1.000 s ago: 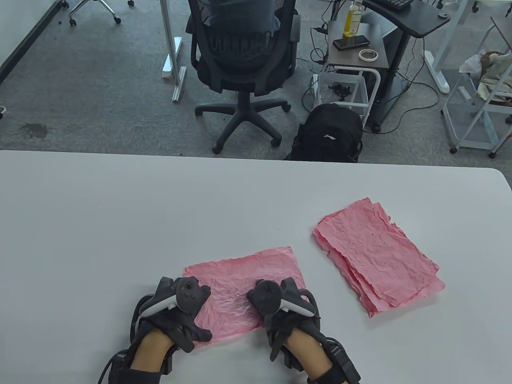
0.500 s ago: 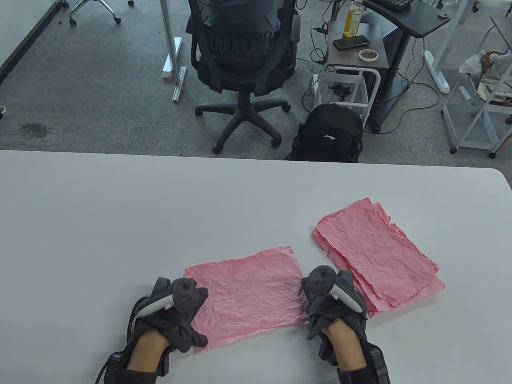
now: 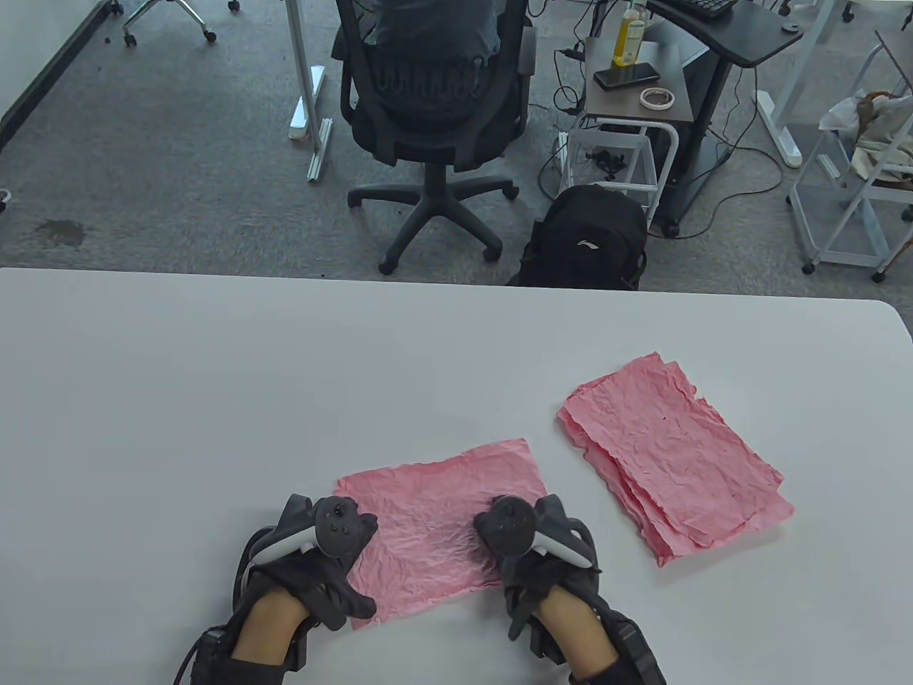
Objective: Flatten crumpled papers and stack
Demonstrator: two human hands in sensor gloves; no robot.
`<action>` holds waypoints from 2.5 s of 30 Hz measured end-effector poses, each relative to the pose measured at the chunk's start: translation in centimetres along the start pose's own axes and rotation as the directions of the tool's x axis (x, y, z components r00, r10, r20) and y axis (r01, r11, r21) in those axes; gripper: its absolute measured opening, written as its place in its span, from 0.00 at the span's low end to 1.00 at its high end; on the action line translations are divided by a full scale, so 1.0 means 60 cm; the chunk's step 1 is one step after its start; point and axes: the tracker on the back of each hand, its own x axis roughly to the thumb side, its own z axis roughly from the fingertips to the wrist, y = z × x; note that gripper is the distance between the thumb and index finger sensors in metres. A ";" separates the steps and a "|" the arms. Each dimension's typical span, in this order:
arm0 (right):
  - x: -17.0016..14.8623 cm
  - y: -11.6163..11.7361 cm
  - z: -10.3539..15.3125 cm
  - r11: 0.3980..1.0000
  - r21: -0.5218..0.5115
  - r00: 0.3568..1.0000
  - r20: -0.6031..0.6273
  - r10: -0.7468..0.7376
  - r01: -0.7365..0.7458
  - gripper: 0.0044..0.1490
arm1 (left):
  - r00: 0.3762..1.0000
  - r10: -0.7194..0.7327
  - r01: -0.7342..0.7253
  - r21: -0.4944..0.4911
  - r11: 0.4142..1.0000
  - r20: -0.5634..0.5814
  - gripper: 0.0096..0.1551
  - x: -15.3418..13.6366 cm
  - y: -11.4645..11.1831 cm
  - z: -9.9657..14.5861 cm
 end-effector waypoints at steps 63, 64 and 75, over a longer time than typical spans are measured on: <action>-0.312 -0.112 0.176 -0.203 -0.776 0.293 0.446 -0.845 0.597 0.27 | 0.996 -0.078 0.039 0.539 0.842 0.049 0.56 0.023 0.042 0.048; -0.318 -0.109 0.176 -0.189 -0.794 0.305 0.425 -0.852 0.578 0.28 | 0.996 -0.080 0.042 0.535 0.844 0.049 0.56 0.023 0.041 0.046; -0.301 -0.130 0.193 0.175 -0.962 0.691 0.020 -0.722 0.210 0.40 | 0.996 -0.070 0.027 0.536 0.844 0.060 0.55 0.022 0.039 0.050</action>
